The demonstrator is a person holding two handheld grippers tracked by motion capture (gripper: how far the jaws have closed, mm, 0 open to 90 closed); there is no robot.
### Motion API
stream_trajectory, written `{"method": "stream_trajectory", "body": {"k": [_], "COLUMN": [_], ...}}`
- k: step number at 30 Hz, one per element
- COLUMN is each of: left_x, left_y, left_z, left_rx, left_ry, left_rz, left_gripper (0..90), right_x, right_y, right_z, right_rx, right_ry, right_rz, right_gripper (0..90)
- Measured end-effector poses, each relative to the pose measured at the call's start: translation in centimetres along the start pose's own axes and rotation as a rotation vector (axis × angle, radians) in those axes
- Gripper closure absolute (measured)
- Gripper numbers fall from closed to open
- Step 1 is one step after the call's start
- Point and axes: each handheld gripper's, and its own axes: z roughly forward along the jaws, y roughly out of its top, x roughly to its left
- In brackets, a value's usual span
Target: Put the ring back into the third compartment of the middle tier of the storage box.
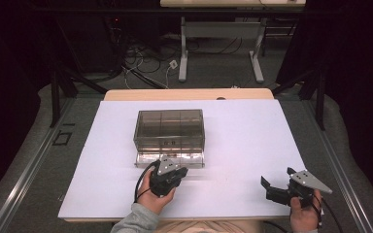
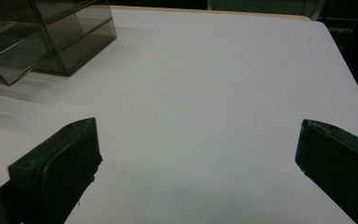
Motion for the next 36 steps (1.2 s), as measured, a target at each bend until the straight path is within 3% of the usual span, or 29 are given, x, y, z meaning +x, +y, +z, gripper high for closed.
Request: {"method": "stream_trajectory", "body": {"k": [20, 36], "left_x": [0.0, 0.9], "left_y": [1.5, 2.8], "left_z": [-1.0, -1.6], "left_rx": [-0.066, -0.118], "left_ry": [-0.011, 0.002], "left_rz": [-0.011, -0.036], "left_gripper": [87.8, 87.8], "right_x": [0.1, 0.1], "right_y": [-0.1, -0.2], "right_z": [0.1, 0.2], "right_rx": [0.000, 0.007], "right_ry": [-0.002, -0.002], "right_rz": [0.001, 0.010], "right_gripper": [0.0, 0.0]}}
